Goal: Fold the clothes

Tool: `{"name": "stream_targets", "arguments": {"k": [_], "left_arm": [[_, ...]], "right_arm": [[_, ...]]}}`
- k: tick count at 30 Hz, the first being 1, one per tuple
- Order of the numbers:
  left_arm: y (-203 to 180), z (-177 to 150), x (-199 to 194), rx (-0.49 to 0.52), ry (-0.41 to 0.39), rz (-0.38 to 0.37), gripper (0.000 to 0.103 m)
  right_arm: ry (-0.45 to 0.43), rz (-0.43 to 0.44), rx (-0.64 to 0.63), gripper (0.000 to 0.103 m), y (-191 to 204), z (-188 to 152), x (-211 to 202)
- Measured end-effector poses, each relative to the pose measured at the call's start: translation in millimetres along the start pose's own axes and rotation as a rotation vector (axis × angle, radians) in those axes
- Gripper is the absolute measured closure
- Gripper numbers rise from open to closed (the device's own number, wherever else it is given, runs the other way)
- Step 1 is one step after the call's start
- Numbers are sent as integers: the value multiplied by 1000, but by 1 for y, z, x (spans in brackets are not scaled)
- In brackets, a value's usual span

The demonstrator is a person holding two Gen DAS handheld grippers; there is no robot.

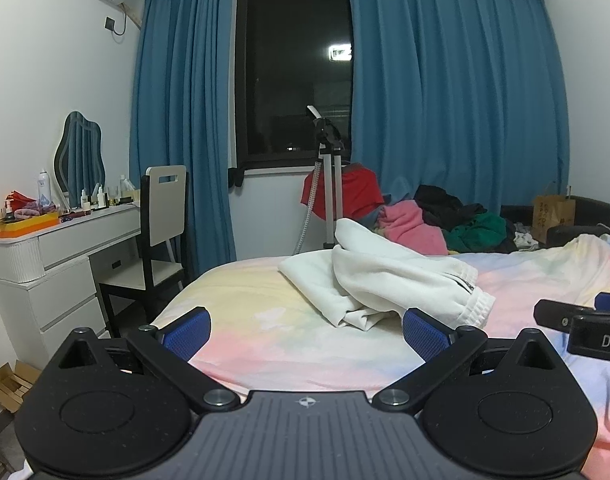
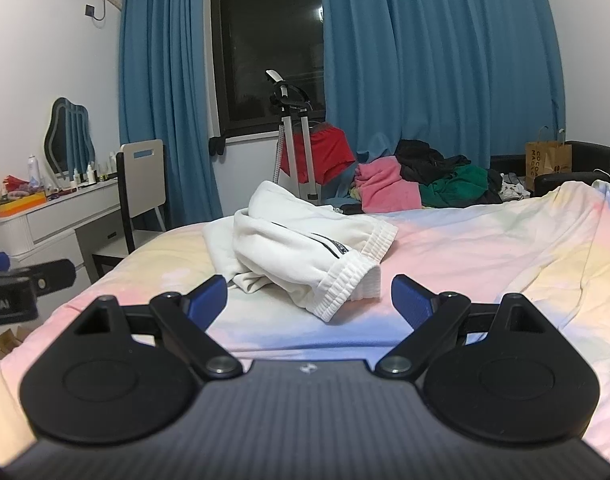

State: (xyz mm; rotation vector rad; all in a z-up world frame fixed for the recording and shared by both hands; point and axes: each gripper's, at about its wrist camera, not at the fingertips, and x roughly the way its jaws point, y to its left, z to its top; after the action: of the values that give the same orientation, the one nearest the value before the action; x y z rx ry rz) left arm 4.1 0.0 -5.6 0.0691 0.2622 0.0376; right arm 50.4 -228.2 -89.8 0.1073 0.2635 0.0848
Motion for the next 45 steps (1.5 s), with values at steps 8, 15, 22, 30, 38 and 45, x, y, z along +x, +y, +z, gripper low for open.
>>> {"name": "stream_targets", "arguments": {"k": [8,15,22,30,38,45], "left_arm": [[4,-4,2,-8,9,12,0],[4,-13,9,-14,32,17,0],[-19,-26,33,76,74,25,0],[-75,-35,83,267,104,-21,0],[-150,-37,157,406,58,-65,0],[-213,-53,213,510,-4,-42,0]], "right_arm": [[5,21,32,13,-1,2,1],[49,0,25,13,0,2,5],[10,16,117,13,-19,10,-2],[3,-66,245,13,-56,10,1],[-31,-174,324,13,-87,3,15],[-46,-252,406,13,-113,-2,31]]}}
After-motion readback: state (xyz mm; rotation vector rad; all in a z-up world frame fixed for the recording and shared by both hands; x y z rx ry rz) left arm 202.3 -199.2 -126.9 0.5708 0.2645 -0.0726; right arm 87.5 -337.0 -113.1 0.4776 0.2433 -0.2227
